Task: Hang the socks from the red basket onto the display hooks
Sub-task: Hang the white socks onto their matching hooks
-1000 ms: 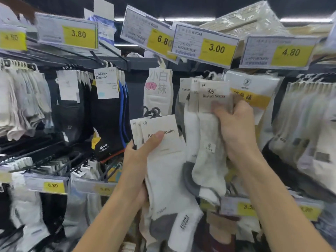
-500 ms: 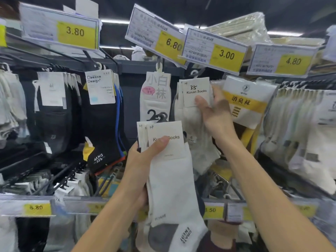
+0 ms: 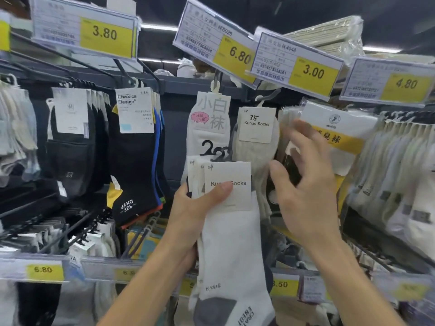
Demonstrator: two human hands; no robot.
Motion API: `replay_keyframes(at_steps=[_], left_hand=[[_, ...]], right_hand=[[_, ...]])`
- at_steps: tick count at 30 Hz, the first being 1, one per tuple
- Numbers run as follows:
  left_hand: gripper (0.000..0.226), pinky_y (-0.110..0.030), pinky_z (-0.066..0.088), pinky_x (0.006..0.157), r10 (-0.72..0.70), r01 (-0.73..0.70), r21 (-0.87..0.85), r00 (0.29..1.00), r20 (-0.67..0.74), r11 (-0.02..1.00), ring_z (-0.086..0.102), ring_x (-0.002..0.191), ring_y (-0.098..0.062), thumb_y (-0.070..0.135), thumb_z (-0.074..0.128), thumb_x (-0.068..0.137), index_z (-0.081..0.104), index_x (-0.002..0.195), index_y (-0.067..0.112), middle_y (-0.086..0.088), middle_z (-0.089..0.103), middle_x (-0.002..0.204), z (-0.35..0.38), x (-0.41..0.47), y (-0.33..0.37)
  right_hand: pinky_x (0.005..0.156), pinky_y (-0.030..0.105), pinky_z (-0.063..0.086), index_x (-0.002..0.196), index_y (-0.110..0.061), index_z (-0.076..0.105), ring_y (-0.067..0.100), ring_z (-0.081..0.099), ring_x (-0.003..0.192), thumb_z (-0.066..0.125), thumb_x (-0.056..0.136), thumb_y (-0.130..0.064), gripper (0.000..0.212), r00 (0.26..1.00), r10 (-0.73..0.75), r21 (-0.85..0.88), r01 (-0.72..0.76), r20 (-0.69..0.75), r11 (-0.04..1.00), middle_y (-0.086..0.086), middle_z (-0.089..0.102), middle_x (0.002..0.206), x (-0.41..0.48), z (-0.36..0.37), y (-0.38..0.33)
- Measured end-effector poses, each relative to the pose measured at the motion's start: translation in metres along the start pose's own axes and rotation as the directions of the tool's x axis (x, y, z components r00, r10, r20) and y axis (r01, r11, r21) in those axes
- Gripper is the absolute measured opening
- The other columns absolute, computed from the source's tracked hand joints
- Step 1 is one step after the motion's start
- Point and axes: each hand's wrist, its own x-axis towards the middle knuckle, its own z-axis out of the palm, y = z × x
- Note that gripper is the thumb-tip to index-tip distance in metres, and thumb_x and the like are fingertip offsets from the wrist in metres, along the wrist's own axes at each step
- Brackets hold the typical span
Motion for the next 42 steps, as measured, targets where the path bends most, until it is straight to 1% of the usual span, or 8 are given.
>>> replay_keyframes(at_steps=[4, 8, 12, 18, 25, 32, 37, 42], left_hand=[[0.048, -0.04, 0.062, 0.072, 0.041, -0.042, 0.018, 0.998, 0.039, 0.999, 0.075, 0.093, -0.036, 0.021, 0.087, 0.063, 0.074, 0.108, 0.01, -0.018, 0.076, 0.104, 0.001, 0.002, -0.004], [0.038, -0.04, 0.062, 0.073, 0.043, -0.045, 0.033, 0.998, 0.05, 0.998, 0.075, 0.093, -0.033, 0.027, 0.086, 0.069, 0.076, 0.105, 0.016, -0.016, 0.077, 0.104, 0.003, 0.004, -0.005], [0.037, -0.037, 0.062, 0.08, 0.003, -0.004, 0.022, 0.999, 0.045, 1.0, 0.074, 0.103, -0.03, 0.037, 0.067, 0.083, 0.075, 0.114, 0.017, -0.012, 0.076, 0.113, -0.002, 0.003, -0.006], [0.058, -0.048, 0.052, 0.099, -0.058, 0.058, -0.031, 0.998, 0.0, 0.998, 0.069, 0.113, -0.033, 0.043, 0.071, 0.077, 0.067, 0.127, 0.014, -0.013, 0.073, 0.122, -0.007, 0.006, -0.006], [0.053, -0.051, 0.054, 0.095, -0.051, 0.051, -0.063, 0.999, 0.003, 0.997, 0.069, 0.112, -0.035, 0.04, 0.074, 0.079, 0.067, 0.126, 0.015, -0.014, 0.073, 0.121, -0.009, 0.009, -0.007], [0.061, -0.06, 0.045, 0.106, -0.069, 0.071, -0.087, 0.997, 0.022, 0.994, 0.065, 0.118, -0.039, 0.039, 0.074, 0.078, 0.062, 0.133, 0.014, -0.016, 0.069, 0.127, -0.013, 0.013, -0.009], [0.055, -0.055, 0.052, 0.095, -0.076, 0.076, -0.099, 0.997, 0.005, 0.992, 0.068, 0.111, -0.042, 0.036, 0.073, 0.079, 0.066, 0.127, 0.01, -0.02, 0.071, 0.121, -0.017, 0.012, -0.009], [0.055, -0.046, 0.055, 0.083, -0.07, 0.071, -0.103, 0.997, 0.007, 0.992, 0.069, 0.104, -0.041, 0.034, 0.071, 0.078, 0.066, 0.126, 0.007, -0.022, 0.071, 0.118, -0.014, 0.01, -0.006]], right_hand=[[0.082, 0.022, 0.055, 0.131, -0.036, 0.052, 0.01, 0.06, 0.109, 0.071, 0.085, -0.037, 0.05, 0.972, 0.137, 0.27, -0.186, 0.19, 0.945, -0.016, 0.06, 0.114, -0.021, -0.003, -0.012], [0.07, 0.015, 0.053, 0.114, -0.041, 0.063, 0.005, 0.064, 0.091, 0.079, 0.08, -0.028, 0.04, 0.946, 0.18, 0.266, -0.253, 0.269, 0.93, -0.013, 0.067, 0.101, -0.02, 0.001, -0.007], [0.07, 0.016, 0.055, 0.103, -0.036, 0.066, 0.006, 0.07, 0.089, 0.077, 0.083, -0.016, 0.03, 0.938, 0.203, 0.377, -0.303, 0.281, 0.875, -0.011, 0.073, 0.101, -0.017, -0.001, -0.001], [0.075, 0.03, 0.06, 0.099, -0.029, 0.067, 0.02, 0.073, 0.098, 0.074, 0.082, -0.013, 0.024, 0.938, 0.291, 0.582, -0.344, 0.187, 0.737, 0.002, 0.075, 0.107, -0.016, -0.011, 0.007], [0.069, 0.027, 0.058, 0.105, -0.013, 0.066, 0.02, 0.073, 0.088, 0.062, 0.08, -0.005, 0.026, 0.921, 0.338, 0.795, -0.351, 0.196, 0.495, 0.007, 0.076, 0.099, -0.012, -0.021, 0.008], [0.073, 0.032, 0.058, 0.105, -0.017, 0.069, 0.025, 0.073, 0.092, 0.064, 0.082, -0.005, 0.026, 0.93, 0.334, 0.773, -0.324, 0.153, 0.545, 0.011, 0.075, 0.103, -0.003, -0.014, 0.01], [0.087, 0.023, 0.055, 0.124, -0.016, 0.064, 0.006, 0.068, 0.104, 0.063, 0.092, -0.008, 0.033, 0.965, 0.259, 0.355, -0.231, -0.035, 0.906, -0.008, 0.074, 0.108, 0.034, -0.004, 0.017], [0.099, 0.027, 0.052, 0.136, -0.01, 0.053, 0.001, 0.062, 0.114, 0.057, 0.097, -0.009, 0.04, 0.974, 0.222, 0.229, -0.206, -0.048, 0.951, -0.001, 0.067, 0.124, 0.064, 0.013, 0.021]])
